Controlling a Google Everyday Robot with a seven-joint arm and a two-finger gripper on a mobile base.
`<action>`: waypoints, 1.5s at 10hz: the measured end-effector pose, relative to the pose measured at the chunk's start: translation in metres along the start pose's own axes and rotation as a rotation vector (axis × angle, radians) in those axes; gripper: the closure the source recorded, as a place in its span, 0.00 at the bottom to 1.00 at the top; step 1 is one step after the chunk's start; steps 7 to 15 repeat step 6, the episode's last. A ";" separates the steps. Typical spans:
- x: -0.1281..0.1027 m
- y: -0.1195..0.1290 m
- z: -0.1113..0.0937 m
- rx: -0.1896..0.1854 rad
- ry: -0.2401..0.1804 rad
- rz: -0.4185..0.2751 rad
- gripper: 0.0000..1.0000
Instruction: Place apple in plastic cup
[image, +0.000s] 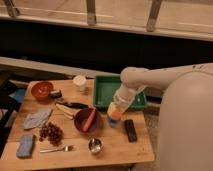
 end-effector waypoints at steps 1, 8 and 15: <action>0.001 0.000 0.002 -0.005 0.006 0.001 0.20; 0.002 0.000 0.001 -0.019 0.012 0.007 0.20; 0.002 0.000 0.001 -0.019 0.012 0.007 0.20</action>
